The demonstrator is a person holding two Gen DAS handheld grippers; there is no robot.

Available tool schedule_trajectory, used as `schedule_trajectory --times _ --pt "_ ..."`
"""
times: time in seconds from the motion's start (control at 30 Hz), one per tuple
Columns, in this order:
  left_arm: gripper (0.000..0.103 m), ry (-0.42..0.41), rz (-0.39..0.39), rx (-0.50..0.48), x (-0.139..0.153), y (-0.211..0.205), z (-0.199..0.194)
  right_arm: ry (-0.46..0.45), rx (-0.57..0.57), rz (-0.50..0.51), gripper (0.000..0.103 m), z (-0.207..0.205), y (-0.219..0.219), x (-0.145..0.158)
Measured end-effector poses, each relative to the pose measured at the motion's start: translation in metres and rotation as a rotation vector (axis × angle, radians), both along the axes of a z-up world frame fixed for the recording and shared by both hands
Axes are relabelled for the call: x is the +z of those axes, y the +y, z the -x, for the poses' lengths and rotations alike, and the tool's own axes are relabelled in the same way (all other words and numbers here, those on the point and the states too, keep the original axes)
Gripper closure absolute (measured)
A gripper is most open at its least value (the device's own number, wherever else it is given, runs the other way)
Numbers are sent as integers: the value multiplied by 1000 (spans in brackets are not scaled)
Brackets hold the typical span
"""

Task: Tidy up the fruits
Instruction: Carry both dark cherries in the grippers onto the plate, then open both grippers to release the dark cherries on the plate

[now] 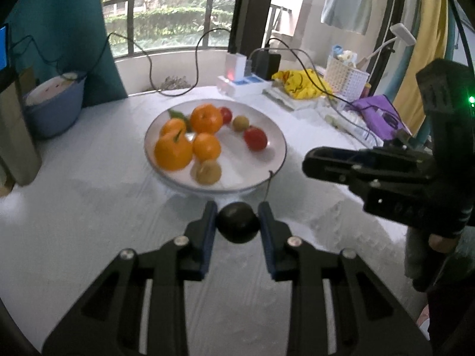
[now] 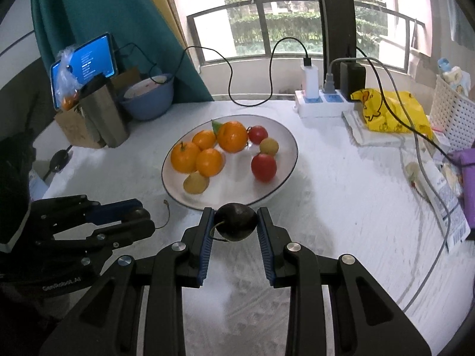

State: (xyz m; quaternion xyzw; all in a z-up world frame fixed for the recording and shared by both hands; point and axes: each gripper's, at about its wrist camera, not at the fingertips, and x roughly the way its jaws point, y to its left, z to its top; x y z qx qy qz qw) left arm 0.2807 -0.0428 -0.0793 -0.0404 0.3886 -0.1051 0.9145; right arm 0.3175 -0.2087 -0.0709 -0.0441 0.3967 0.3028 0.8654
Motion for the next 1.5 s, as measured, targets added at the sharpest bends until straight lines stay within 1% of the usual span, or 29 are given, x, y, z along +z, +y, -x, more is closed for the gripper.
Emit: schedule_trajectory --times 0.37,0.6,0.77,0.97,1.23,1.3,1.5 --pt "74 13 -2 -25 -6 -12 -40 -3 8 -1 72 -35 3 -4" --pt "74 44 4 -21 -15 -14 -62 13 25 -9 72 -52 11 -14" --pt "73 68 20 -17 -21 -12 -71 28 25 -10 72 -59 13 -21" --pt "73 97 22 4 -26 -9 -73 32 28 -12 72 -60 15 -24" --pt "65 69 29 23 -19 -3 -64 17 8 1 71 -54 15 -18" --pt "57 57 39 25 -16 -1 -59 12 6 4 71 -50 15 -15" --pt "57 21 59 26 -3 2 -41 -16 -15 12 71 -35 13 -2"
